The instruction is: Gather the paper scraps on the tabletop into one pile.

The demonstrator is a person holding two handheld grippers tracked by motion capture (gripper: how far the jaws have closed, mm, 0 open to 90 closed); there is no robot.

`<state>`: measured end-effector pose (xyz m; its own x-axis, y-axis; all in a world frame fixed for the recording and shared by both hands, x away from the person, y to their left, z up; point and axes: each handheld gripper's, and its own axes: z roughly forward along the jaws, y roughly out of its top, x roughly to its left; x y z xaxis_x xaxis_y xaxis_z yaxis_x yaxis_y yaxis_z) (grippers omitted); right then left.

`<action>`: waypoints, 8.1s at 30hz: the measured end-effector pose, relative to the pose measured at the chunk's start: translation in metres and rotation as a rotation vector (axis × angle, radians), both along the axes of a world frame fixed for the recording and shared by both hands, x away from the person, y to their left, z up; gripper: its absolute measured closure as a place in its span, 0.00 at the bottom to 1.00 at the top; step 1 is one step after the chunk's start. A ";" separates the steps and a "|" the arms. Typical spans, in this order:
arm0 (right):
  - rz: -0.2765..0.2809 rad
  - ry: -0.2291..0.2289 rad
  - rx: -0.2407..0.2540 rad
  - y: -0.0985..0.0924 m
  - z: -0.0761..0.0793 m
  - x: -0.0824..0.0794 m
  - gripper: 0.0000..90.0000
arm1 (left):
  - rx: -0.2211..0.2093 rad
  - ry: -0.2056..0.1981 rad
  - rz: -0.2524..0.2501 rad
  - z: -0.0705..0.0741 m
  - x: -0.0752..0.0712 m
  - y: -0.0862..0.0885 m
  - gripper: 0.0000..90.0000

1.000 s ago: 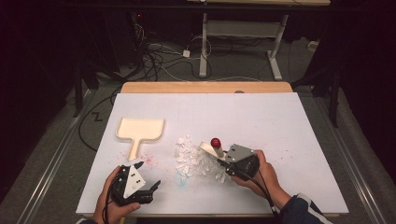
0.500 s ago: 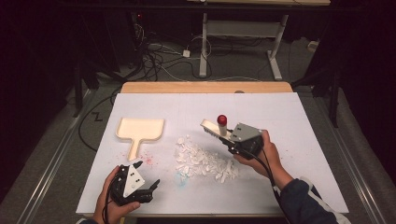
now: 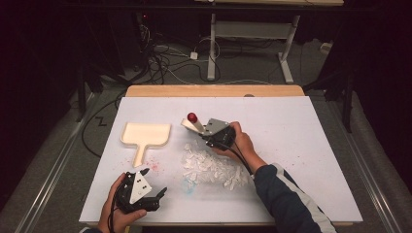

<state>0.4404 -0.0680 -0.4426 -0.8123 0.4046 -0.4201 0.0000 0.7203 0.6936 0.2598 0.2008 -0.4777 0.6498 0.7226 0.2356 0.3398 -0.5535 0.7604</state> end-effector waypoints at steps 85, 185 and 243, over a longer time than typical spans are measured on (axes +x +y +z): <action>-0.589 0.149 0.087 -0.182 0.015 -0.088 0.76 | 0.037 0.010 -0.019 0.003 0.000 -0.007 0.18; -0.193 0.268 0.298 -0.025 -0.001 -0.145 0.76 | 0.038 -0.064 0.030 0.006 -0.005 -0.005 0.18; -0.293 0.197 0.302 -0.125 0.036 -0.121 0.76 | 0.095 0.007 -0.054 -0.003 -0.002 -0.020 0.18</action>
